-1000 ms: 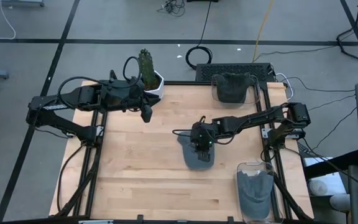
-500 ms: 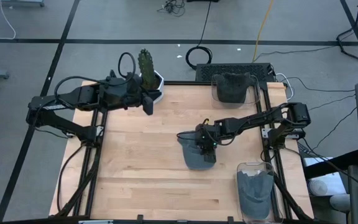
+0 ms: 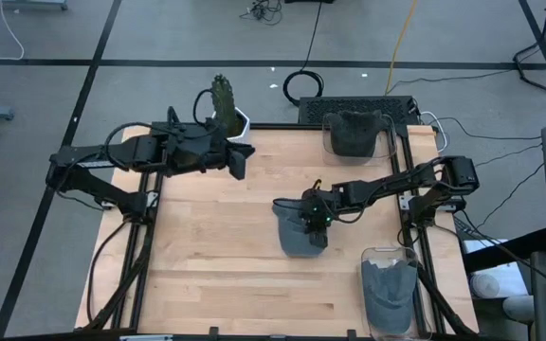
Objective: Pick & Place hat
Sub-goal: Put the gray cap into the bottom transparent bin
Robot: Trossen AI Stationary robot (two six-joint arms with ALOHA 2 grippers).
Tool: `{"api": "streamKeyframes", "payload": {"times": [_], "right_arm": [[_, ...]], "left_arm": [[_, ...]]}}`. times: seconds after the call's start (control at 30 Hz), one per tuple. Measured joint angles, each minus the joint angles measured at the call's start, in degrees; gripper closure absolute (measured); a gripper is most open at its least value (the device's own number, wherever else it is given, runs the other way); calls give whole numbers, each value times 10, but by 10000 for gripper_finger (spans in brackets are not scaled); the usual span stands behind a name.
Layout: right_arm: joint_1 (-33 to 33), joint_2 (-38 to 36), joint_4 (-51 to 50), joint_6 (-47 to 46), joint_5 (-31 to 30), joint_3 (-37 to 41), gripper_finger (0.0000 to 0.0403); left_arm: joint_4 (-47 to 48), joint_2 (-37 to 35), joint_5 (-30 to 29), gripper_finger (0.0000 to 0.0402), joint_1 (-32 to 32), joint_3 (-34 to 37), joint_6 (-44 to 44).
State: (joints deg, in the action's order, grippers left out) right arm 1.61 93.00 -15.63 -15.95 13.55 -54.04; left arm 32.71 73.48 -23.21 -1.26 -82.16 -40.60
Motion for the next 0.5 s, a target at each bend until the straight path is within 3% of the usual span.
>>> {"api": "streamKeyframes", "payload": {"times": [0.23,0.5], "right_arm": [[0,0,6,-7,0,0,312],[0,0,53,-41,0,0,275]], "left_arm": [[-57,26,77,325,0,-1,24],[-78,43,236,325,0,1,90]]}}
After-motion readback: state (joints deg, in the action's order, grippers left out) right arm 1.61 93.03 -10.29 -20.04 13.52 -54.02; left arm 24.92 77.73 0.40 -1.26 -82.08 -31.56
